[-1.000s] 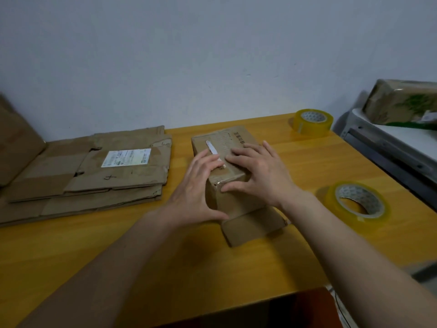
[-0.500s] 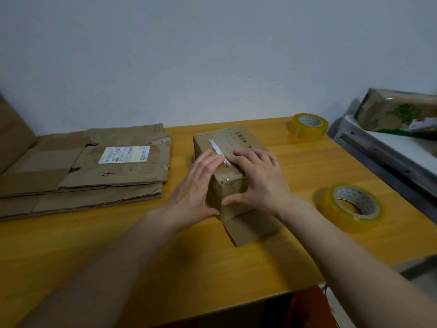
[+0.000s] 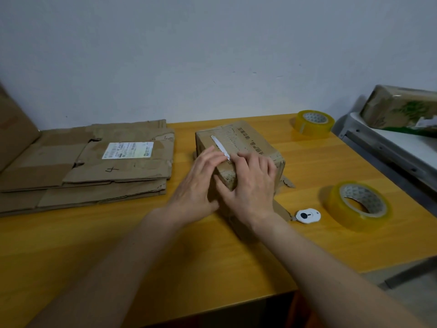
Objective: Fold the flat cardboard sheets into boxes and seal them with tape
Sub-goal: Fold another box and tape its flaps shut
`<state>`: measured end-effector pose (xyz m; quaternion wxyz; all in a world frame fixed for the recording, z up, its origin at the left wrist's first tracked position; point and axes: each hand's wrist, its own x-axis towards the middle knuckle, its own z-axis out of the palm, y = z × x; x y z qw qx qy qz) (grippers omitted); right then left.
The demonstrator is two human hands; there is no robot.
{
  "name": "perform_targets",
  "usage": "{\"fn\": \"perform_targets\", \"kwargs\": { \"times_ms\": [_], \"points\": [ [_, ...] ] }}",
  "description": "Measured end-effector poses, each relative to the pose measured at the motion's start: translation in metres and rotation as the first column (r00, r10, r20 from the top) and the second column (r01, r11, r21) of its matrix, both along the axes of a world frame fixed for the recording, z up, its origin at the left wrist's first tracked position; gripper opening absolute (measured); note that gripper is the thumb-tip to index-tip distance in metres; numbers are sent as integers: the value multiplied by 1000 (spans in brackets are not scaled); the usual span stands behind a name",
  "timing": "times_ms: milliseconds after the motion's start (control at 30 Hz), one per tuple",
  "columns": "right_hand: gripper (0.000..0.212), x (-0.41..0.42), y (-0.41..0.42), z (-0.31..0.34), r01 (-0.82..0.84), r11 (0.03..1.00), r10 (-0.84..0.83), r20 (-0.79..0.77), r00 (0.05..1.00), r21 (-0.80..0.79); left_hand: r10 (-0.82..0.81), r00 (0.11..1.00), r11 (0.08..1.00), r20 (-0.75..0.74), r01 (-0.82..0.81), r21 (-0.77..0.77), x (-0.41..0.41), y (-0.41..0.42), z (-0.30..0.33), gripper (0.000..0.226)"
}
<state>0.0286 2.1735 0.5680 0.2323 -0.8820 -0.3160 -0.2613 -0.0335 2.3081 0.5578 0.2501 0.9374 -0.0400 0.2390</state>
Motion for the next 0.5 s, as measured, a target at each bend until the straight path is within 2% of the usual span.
{"fn": "perform_targets", "kwargs": {
  "times_ms": [100,167,200,267,333,400,500],
  "points": [
    [66,10,-17,0,-192,981,194,55,980,-40,-28,999,993,20,30,-117,-2,-1,7,59],
    [59,23,-31,3,-317,947,320,96,942,-51,51,998,974,42,-41,-223,2,-8,11,47],
    [54,32,-35,6,-325,945,328,129,936,-44,121,991,960,55,-103,-259,7,-16,13,47],
    [45,52,-38,11,-221,975,214,160,964,30,281,956,938,86,-255,-235,18,-35,14,57],
    [44,68,-33,13,-82,973,90,-30,995,215,372,906,925,204,-344,-159,29,-54,10,62],
    [46,77,-23,11,35,876,105,-262,959,482,382,856,924,348,-358,-134,38,-63,1,54],
    [47,85,-10,8,248,648,106,-408,907,720,397,790,918,467,-333,-216,50,-64,-9,53]
  ]
}}
